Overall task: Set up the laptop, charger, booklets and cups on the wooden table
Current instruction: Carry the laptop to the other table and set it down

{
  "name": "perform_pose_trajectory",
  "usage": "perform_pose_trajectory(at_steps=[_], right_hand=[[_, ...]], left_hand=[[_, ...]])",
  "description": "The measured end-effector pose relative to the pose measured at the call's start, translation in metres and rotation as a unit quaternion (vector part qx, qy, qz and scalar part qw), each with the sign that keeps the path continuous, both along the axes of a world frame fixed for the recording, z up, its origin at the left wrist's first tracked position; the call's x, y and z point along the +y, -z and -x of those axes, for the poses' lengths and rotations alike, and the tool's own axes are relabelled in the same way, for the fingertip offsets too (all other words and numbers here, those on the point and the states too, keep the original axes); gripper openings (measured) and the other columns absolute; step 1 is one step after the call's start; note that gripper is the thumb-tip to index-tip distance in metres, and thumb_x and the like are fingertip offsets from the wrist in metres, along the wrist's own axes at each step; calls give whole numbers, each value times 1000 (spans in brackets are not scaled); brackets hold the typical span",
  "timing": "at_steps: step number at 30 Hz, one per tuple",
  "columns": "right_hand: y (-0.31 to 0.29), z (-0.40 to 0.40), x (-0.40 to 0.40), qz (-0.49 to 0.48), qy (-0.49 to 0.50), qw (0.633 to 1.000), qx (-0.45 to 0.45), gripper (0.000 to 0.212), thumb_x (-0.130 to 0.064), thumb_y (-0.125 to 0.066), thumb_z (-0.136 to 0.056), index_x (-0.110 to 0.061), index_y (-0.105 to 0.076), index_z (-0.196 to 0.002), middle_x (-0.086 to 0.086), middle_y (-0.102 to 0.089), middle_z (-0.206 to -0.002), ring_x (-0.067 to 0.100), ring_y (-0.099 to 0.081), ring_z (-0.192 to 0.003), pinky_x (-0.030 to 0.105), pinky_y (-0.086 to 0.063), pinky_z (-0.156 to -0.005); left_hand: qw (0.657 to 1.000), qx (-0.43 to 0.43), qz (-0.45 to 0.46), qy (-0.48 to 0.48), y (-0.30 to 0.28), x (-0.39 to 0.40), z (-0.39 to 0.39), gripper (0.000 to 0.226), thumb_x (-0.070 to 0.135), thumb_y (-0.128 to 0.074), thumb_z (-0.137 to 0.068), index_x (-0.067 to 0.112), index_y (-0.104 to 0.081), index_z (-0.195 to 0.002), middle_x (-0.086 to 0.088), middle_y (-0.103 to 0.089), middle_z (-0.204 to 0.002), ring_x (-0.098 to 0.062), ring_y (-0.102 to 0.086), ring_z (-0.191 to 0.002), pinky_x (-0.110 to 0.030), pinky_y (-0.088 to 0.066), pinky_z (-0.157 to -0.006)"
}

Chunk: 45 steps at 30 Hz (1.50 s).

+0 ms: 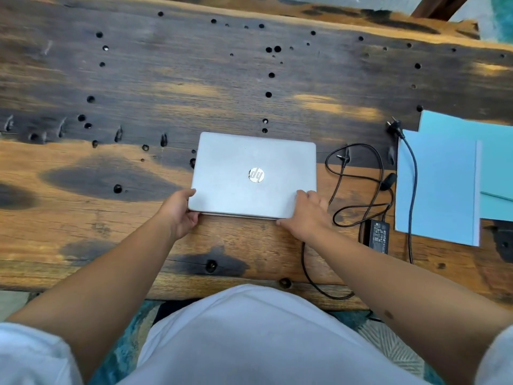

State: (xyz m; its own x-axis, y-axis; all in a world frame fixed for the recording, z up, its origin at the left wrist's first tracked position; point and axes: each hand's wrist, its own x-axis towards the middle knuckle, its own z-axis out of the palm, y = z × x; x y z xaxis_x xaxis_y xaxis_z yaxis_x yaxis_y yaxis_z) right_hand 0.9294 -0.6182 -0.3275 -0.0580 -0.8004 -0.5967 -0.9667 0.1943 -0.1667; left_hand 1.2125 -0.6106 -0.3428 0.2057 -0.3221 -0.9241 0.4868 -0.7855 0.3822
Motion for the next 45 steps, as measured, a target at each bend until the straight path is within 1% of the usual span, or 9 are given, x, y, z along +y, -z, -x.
perform_pose_trajectory(at_steps=[2, 5, 7, 12, 16, 22, 28, 32, 45], right_hand=[[-1, -14, -4, 58, -143, 988, 21, 83, -53, -74, -75, -20, -35, -140, 7, -36, -147, 31, -35, -130, 45, -42, -97], [4, -35, -8, 120, -400, 907, 53, 65, -36, -68, -81, -16, -37, -135, 10, -42, -142, 32, -44, -121, 42, -41, -85], [7, -47, -12, 130, -461, 875, 66, 52, -29, -65, -83, -15, -41, -127, 8, -49, -128, 29, -49, -111, 38, -34, -73], [11, -62, -29, 111, -466, 876, 53, 37, -27, -56, -90, -14, -42, -121, 5, -56, -114, 26, -54, -101, 36, -31, -65], [15, -63, -33, 104, -495, 862, 35, 30, -25, -49, -91, -12, -43, -118, 8, -58, -110, 28, -56, -95, 36, -32, -61], [19, -66, -33, 107, -547, 830, 29, 24, -14, -51, -90, -12, -44, -112, 8, -61, -103, 28, -58, -87, 35, -28, -57], [20, -66, -34, 94, -542, 834, 32, 21, -14, -51, -90, -12, -45, -110, 6, -62, -100, 28, -60, -86, 33, -30, -56], [18, -64, -34, 81, -530, 844, 24, 19, -17, -49, -91, -13, -47, -109, 5, -62, -98, 29, -61, -86, 34, -31, -57], [15, -60, -31, 100, -495, 863, -13, 16, -18, -47, -89, -13, -50, -105, 7, -61, -91, 31, -59, -78, 32, -25, -53]], left_hand=[[1000, 0, -3, 2, 0, -1, -3, 16, 27, -56, -95, 11, -61, -98, -3, -69, -85, -12, -60, -70, -18, -38, -50], [999, -17, -2, 32, -1, 3, -7, 28, 19, -60, -93, 8, -59, -118, -12, -67, -111, -19, -64, -89, -19, -42, -52], [999, -22, 8, 36, 0, 5, -10, 32, 10, -57, -92, 7, -56, -124, -16, -64, -121, -23, -63, -99, -20, -44, -55], [999, -1, 33, 33, -2, 6, -14, 42, -13, -41, -87, 10, -63, -115, -14, -70, -113, -19, -65, -91, -15, -48, -50], [999, 10, 42, 16, -1, 13, -15, 49, -15, -31, -88, 12, -57, -120, -14, -70, -110, -18, -67, -89, -17, -49, -52], [997, -54, 8, -57, 19, 35, 1, 24, 11, -36, -103, 7, -54, -119, -14, -71, -106, -21, -72, -92, -28, -56, -68], [994, -65, -4, 90, 39, 59, 43, 15, 21, -52, -100, 9, -61, -96, -9, -72, -89, -11, -72, -68, -19, -52, -51], [989, -51, -6, 141, 41, 49, 60, 22, 34, -64, -93, 12, -62, -89, -5, -73, -79, -10, -70, -61, -21, -54, -50], [981, -83, -50, 166, 50, 34, 72, 33, 40, -62, -93, 9, -66, -80, -1, -71, -58, -10, -65, -45, -18, -45, -38]])
